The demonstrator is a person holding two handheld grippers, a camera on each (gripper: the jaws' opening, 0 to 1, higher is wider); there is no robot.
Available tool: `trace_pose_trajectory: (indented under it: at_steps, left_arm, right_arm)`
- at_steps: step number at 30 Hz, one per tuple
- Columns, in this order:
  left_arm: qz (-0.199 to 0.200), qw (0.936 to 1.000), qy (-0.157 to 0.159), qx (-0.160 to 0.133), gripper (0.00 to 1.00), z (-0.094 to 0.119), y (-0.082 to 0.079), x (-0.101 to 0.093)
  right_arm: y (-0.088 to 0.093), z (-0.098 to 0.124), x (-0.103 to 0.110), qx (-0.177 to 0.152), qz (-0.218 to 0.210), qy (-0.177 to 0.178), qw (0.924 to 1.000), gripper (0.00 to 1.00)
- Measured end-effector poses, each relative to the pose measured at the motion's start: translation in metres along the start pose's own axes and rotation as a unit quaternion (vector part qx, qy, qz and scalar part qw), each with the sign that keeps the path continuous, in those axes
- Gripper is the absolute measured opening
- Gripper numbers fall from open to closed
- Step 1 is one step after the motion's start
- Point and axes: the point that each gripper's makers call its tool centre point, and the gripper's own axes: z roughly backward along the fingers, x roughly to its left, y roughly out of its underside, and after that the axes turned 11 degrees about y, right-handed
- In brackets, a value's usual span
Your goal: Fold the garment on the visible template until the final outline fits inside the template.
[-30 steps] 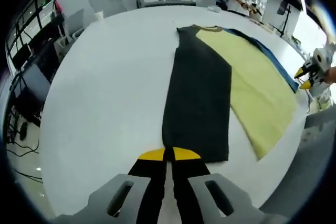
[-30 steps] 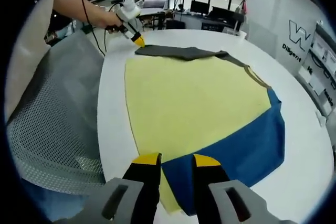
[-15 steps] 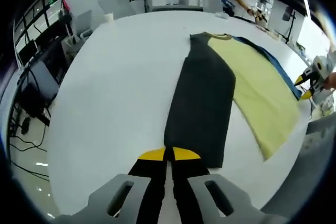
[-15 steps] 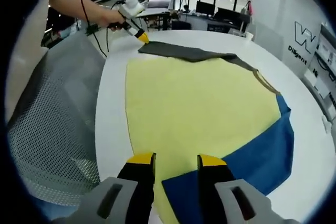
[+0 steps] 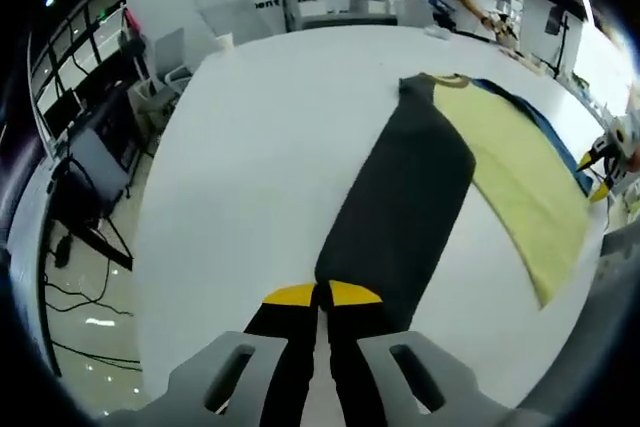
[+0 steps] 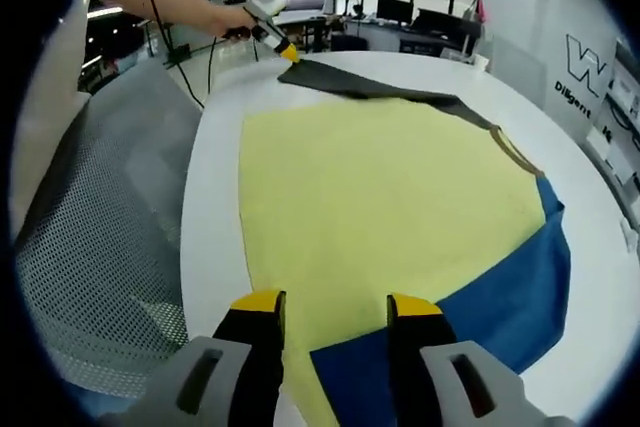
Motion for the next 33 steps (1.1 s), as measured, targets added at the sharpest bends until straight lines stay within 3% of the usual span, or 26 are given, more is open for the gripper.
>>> trace_pose_trajectory:
  at_steps: [10,19,33]
  left_arm:
    - [0.007,0.9997,-0.021,0.013,0.03,-0.004,-0.002,0.04]
    - [-0.008,0.9992,-0.032,0.023,0.04,-0.008,-0.004,0.058]
    - [-0.04,0.9976,-0.049,0.03,0.04,-0.02,-0.027,0.096]
  right_arm:
    - [0.004,0.0,-0.001,0.005,-0.008,0.003,0.9999,0.4]
    - [0.003,-0.002,0.002,0.008,-0.01,-0.002,0.9999,0.42]
    - [-0.008,-0.006,0.011,-0.001,0.001,-0.018,0.9998,0.43]
